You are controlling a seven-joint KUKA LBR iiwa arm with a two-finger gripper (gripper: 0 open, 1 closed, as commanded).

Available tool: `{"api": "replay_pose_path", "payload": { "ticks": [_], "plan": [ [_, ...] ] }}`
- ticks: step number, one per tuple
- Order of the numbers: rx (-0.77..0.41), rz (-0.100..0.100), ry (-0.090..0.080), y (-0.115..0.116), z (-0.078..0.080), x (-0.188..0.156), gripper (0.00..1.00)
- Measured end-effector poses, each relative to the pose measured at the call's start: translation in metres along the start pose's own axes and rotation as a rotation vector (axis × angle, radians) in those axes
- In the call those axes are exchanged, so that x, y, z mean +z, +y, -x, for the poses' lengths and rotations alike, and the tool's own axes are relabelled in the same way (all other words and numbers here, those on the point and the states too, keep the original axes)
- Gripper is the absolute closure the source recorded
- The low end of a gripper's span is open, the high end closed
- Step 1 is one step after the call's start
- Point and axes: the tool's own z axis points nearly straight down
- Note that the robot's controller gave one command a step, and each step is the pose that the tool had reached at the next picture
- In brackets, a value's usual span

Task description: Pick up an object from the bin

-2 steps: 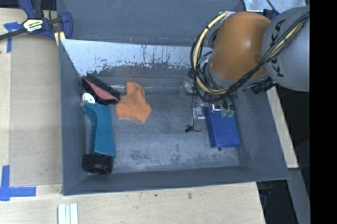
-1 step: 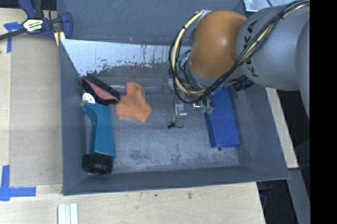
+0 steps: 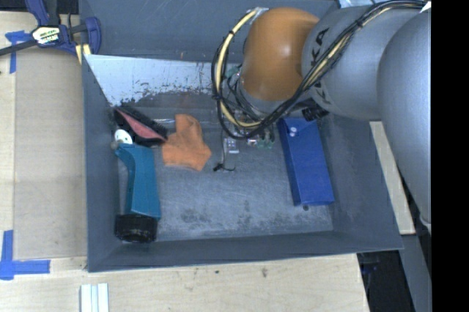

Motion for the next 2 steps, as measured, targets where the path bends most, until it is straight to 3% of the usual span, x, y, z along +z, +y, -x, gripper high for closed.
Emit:
{"api": "replay_pose_path", "payload": {
  "ticks": [1, 2],
  "plan": [
    [-0.054, -0.006, -0.005, 0.01, 0.0, 0.039, 0.0],
    [-0.078, -0.005, 0.003, 0.033, -0.016, 0.053, 0.0]
  ]
}}
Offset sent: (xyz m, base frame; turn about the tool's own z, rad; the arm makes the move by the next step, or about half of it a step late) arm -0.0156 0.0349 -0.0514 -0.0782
